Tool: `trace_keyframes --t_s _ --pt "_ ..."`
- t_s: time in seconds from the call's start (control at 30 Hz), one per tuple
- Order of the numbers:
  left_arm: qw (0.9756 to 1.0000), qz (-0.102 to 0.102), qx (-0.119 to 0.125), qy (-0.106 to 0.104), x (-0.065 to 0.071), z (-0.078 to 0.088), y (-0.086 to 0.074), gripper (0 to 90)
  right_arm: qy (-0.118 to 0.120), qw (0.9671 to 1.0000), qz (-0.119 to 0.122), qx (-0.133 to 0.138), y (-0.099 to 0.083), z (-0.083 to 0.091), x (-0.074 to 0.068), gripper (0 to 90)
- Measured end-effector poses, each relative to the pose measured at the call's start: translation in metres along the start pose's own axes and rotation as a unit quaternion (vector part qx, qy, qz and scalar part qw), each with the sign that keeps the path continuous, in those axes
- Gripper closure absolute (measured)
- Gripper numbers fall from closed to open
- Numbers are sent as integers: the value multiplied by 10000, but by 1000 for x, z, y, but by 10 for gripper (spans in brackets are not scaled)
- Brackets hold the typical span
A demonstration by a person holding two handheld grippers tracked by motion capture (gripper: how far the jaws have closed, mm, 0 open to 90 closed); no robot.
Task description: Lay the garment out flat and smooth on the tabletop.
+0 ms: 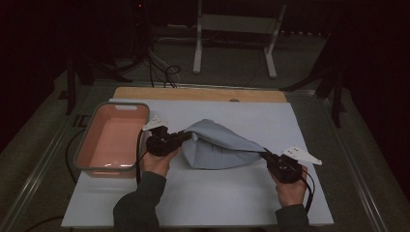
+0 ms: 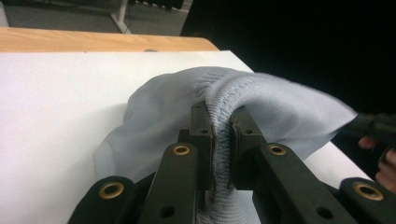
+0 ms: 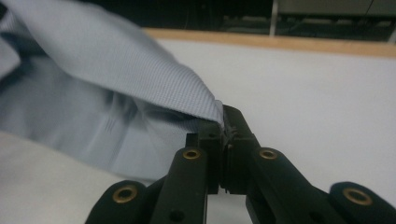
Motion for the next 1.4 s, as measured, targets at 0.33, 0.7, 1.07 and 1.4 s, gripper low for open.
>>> trace_keyframes --t_s 0.33,0.7,1.07,1.4 --pt "9987 -92 -372 -323 2 -9 -15 660 -21 9998 -12 183 9 13 6 879" --pt "9967 -341 -540 -502 17 -21 -26 462 292 9995 115 102 9 8 -11 877" --pt "9842 -1189 -1218 -487 51 -53 -59 213 413 9991 90 89 9 7 -14 874" --pt "9704 -1683 -1729 79 38 -77 -71 471 495 9986 170 59 8 4 -20 869"
Point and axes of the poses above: each handheld gripper's, and its own axes: z roughly backward along the jaws, y roughly out of its top, x roughly to its right, the point moved 6 cm from there along -z, roughly forward along the jaws, and after that the axes turned 2 degrees about z, right-handed, at the moved point
